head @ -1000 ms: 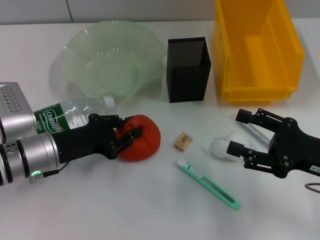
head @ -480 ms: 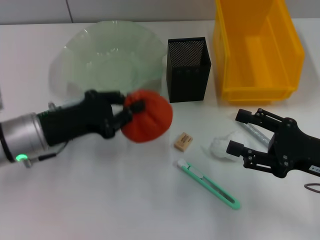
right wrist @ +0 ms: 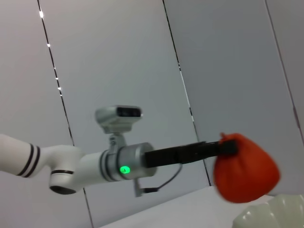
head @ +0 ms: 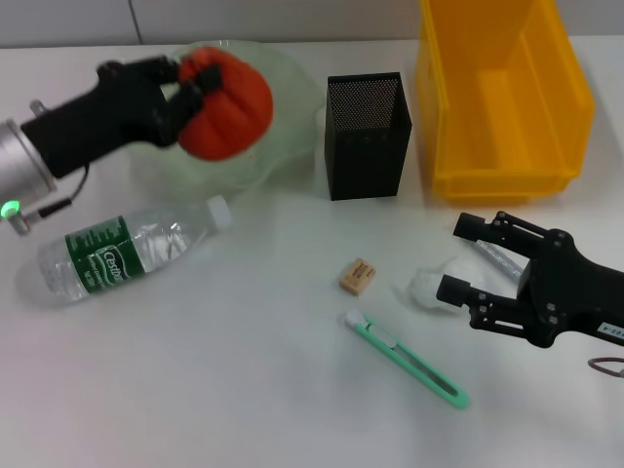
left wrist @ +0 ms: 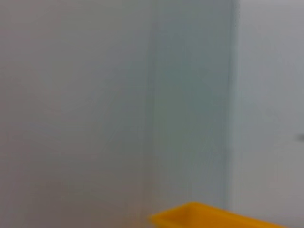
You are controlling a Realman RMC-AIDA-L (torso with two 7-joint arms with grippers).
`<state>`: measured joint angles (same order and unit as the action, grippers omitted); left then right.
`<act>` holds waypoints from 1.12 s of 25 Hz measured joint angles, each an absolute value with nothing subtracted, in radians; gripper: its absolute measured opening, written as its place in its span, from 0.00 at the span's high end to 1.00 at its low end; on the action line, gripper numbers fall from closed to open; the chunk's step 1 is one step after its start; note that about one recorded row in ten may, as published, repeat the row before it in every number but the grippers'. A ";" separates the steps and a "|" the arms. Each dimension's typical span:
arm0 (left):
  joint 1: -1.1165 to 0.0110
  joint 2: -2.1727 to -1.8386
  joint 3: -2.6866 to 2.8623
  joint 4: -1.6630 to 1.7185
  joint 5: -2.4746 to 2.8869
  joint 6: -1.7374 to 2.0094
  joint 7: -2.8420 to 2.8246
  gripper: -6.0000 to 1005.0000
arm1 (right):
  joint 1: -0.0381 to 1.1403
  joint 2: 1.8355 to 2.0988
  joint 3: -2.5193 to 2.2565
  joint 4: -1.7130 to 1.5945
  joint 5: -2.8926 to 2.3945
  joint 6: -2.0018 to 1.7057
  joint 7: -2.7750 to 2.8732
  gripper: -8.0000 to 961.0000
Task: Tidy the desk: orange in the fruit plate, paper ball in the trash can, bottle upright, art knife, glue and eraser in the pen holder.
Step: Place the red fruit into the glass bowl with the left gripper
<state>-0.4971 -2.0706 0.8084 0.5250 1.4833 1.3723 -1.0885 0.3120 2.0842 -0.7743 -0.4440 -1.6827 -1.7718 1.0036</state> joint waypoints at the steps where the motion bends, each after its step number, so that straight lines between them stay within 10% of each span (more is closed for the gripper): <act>1: -0.506 -2.072 0.808 0.525 1.467 1.320 -1.089 0.80 | 0.314 2.084 -0.775 -0.438 -1.683 -1.773 1.002 0.16; 28: -0.616 -2.080 0.960 0.459 1.434 0.891 -1.086 0.64 | 0.343 2.083 -0.773 -0.397 -1.683 -1.770 0.982 0.16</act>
<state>-0.6157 -2.0797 0.9602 0.4592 1.4339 0.8910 -1.0859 0.3426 2.0831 -0.7732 -0.3973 -1.6827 -1.7696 0.9817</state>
